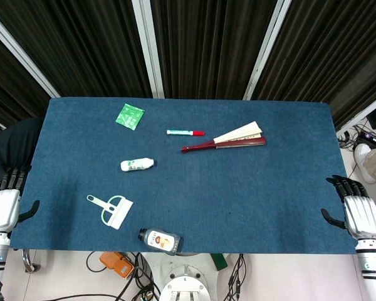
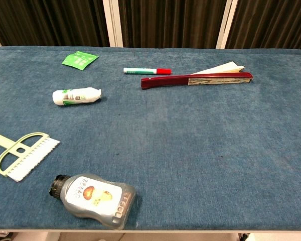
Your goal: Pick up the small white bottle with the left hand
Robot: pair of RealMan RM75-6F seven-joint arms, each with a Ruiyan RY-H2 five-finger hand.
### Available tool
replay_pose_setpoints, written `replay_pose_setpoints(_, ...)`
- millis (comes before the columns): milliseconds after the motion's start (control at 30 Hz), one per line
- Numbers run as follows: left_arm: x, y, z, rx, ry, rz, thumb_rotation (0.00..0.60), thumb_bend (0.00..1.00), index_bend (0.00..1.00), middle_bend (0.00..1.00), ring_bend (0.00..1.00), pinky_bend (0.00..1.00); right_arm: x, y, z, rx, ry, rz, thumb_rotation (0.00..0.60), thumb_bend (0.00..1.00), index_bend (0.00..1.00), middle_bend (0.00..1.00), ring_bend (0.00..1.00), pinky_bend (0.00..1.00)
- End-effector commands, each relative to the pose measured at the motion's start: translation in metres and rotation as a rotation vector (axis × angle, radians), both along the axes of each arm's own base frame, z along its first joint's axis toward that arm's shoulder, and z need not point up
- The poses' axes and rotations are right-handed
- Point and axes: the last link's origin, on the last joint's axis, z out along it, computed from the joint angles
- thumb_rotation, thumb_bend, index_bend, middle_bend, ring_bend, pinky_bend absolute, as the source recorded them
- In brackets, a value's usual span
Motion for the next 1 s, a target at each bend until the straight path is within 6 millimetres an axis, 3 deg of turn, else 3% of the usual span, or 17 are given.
replay_pose_setpoints(33, 0.0, 0.0, 0.0, 0.0, 0.0, 0.003, 0.6, 0.29, 0.05, 0.0, 0.02, 0.2, 0.0, 0.0, 0.0, 0.001, -0.001, -0.001, 0.6, 0.38, 0.24, 0.21, 0.18, 0.17)
replay_pose_setpoints(333, 0.002, -0.001, -0.002, -0.005, 0.0, -0.004, 0.6, 0.29, 0.05, 0.0, 0.03, 0.2, 0.0, 0.0, 0.0, -0.001, -0.003, -0.001, 0.6, 0.38, 0.24, 0.21, 0.18, 0.17)
replay_pose_setpoints(500, 0.007, 0.004, -0.017, -0.046, -0.025, -0.01, 0.6, 0.29, 0.05, 0.0, 0.03, 0.2, 0.002, 0.001, -0.002, 0.005, -0.007, 0.0, 0.6, 0.38, 0.24, 0.21, 0.18, 0.17)
replay_pose_setpoints(700, 0.034, 0.013, -0.055, -0.179, -0.086, -0.113, 0.6, 0.29, 0.05, 0.0, 0.01, 0.2, 0.001, 0.001, -0.001, -0.001, -0.017, -0.007, 0.6, 0.39, 0.24, 0.21, 0.18, 0.17)
replay_pose_setpoints(1000, 0.092, 0.054, -0.098, -0.297, -0.108, -0.249, 0.6, 0.29, 0.05, 0.02, 0.01, 0.21, 0.001, 0.002, -0.001, 0.008, -0.015, -0.008, 0.6, 0.38, 0.24, 0.21, 0.18, 0.17)
